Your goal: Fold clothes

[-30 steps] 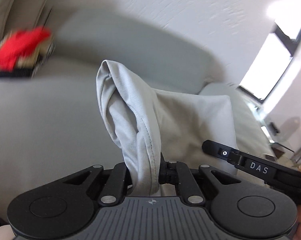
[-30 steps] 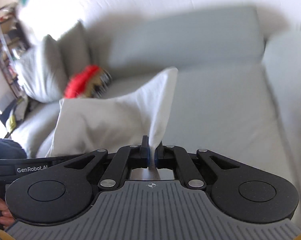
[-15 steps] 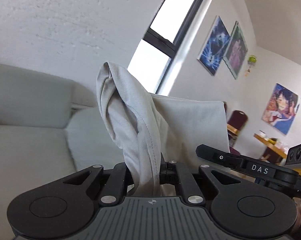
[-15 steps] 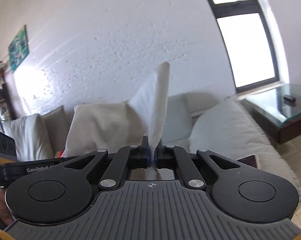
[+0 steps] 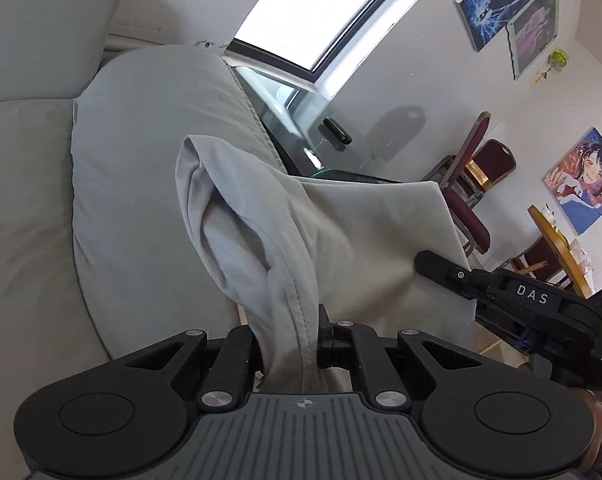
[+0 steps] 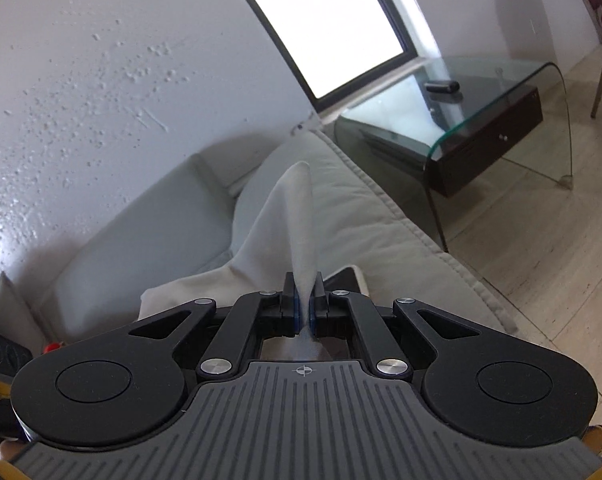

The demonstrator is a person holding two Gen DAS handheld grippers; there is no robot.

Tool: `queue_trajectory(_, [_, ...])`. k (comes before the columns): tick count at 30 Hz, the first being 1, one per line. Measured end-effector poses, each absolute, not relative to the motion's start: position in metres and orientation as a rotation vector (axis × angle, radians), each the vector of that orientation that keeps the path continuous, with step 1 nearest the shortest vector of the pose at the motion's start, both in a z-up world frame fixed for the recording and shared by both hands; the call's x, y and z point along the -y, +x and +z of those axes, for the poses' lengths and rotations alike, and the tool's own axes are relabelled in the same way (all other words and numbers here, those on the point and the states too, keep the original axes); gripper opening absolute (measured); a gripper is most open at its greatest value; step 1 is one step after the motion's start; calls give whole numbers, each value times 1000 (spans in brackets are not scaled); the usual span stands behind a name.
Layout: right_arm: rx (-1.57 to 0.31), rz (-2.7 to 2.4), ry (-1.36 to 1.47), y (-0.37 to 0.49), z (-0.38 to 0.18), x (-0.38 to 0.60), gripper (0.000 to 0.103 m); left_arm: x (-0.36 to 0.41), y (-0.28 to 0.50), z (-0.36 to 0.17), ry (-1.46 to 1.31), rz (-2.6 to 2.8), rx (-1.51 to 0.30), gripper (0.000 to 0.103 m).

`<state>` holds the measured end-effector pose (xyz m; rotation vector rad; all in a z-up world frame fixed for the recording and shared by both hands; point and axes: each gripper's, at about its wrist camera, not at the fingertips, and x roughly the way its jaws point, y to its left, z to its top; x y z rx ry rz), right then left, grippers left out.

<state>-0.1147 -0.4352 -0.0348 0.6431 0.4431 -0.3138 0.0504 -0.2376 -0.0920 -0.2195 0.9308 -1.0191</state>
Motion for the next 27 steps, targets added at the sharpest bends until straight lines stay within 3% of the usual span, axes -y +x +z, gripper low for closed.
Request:
queue_trajectory(4, [-460, -341, 658, -82, -49, 462, 4, 249, 83, -99, -241, -1009, -939, 9])
queue_trajectory(5, [-458, -353, 655, -71, -55, 470, 5, 256, 93, -103, -243, -1003, -935, 14])
queue_trajectory(6, [-454, -358, 645, -59, -62, 479, 8, 260, 101, -108, -221, -978, -922, 30])
queue_trajectory(7, [-457, -384, 615, -48, -69, 487, 12, 265, 111, -115, -186, -910, -930, 37])
queue_trajectory(9, [-487, -526, 531, -37, -76, 499, 37, 274, 131, -128, -118, -771, -944, 33])
queue_trajectory(13, [-488, -610, 490, -57, -81, 507, 41, 242, 135, -126, -181, -682, -902, 38])
queue_trajectory(15, [-514, -574, 478, -75, -83, 498, 42, 227, 121, -122, -173, -700, -874, 33])
queue_trajectory(16, [-536, -554, 464, -82, -83, 492, 42, 224, 113, -121, -170, -732, -866, 29])
queue_trajectory(17, [-555, -512, 459, -89, -84, 484, 41, 222, 104, -120, -164, -784, -861, 18])
queue_trajectory(18, [-573, -457, 457, -94, -85, 476, 33, 222, 91, -119, -143, -841, -863, 13])
queue_trajectory(20, [-636, -338, 446, -101, -88, 456, 23, 232, 68, -120, -55, -932, -873, 14])
queue_trajectory(25, [-837, -333, 385, -97, -118, 438, 19, 264, 38, -146, 193, -952, -967, 18])
queue_trajectory(27, [-857, -391, 373, -105, -119, 436, 8, 261, 34, -150, 221, -913, -1003, 20])
